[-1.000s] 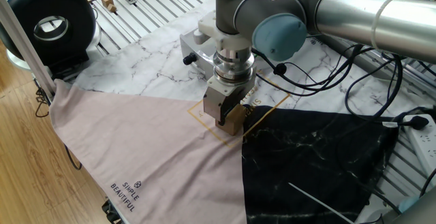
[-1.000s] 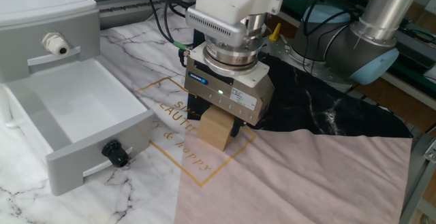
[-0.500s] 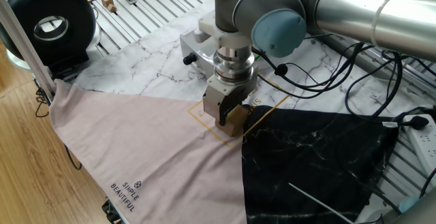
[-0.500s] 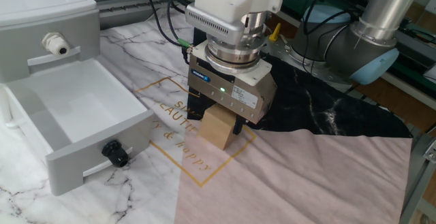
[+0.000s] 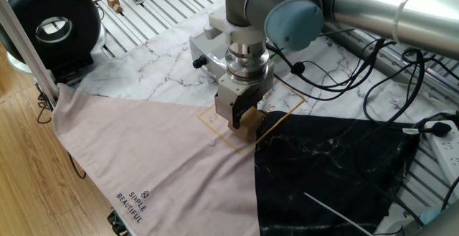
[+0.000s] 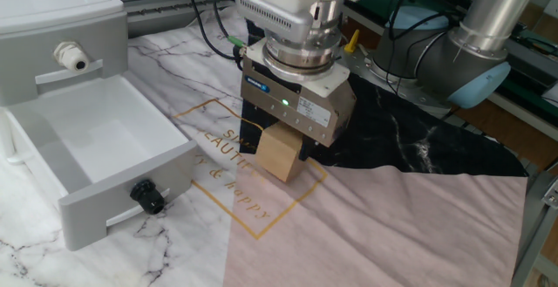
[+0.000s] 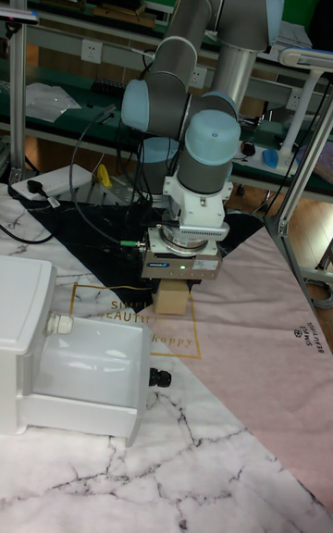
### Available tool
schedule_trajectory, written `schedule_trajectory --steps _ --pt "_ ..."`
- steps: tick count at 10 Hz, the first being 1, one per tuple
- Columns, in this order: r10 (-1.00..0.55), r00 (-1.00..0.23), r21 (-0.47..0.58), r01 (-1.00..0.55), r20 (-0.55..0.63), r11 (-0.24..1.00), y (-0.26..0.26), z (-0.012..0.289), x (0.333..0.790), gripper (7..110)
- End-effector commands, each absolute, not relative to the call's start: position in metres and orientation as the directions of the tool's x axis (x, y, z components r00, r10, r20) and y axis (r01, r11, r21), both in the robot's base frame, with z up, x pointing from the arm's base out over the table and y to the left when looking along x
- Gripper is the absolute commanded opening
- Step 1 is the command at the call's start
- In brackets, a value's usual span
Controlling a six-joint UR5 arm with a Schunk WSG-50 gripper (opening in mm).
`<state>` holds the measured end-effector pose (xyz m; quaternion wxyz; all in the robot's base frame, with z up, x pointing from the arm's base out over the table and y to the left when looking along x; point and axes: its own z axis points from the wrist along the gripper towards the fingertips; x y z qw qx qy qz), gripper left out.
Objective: Put things in the drawer
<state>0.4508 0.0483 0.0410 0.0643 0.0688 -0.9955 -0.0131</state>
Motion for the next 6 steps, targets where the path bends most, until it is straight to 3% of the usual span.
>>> schedule_trajectory --steps 1,6 --pt "-0.133 -0.983 0.052 -0.127 0.130 0.991 0.047 0.053 0.452 7" --pt "-0.147 -0.981 0.059 -0.141 0.123 0.988 0.035 0.098 0.465 7"
